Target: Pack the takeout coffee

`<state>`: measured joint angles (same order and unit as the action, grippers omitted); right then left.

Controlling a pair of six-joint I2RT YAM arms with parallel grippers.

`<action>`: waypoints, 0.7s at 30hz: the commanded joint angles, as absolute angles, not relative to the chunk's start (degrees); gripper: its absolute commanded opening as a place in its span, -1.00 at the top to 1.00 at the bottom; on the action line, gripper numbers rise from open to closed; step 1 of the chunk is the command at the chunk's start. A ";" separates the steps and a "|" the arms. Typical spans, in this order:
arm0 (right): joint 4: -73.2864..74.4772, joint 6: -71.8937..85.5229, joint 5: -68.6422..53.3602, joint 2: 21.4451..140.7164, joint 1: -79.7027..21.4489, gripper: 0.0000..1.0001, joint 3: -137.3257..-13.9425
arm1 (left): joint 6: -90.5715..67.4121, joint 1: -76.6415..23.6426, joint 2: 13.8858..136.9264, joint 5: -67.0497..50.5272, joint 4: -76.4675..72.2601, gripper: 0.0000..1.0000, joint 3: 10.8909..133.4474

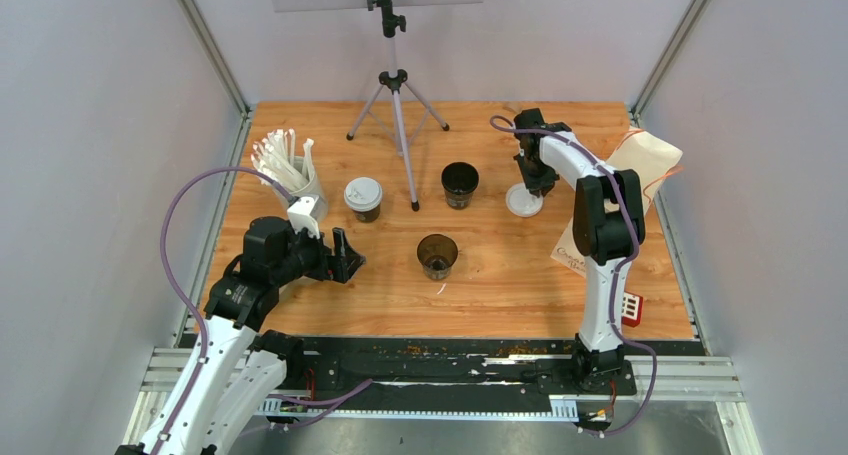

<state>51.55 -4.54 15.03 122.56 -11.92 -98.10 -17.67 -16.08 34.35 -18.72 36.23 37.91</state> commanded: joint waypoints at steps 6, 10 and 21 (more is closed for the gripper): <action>50.77 -5.14 17.48 121.86 -11.65 1.00 -100.11 | -17.40 -15.91 34.45 -18.55 35.36 -1.00 38.17; 51.77 -4.89 17.23 120.48 -11.99 1.00 -100.62 | -17.40 -15.91 34.43 -18.63 35.30 -1.00 38.15; 55.29 -4.43 16.06 118.59 -12.57 1.00 -103.53 | -17.40 -15.91 33.98 -18.72 35.30 -1.00 38.16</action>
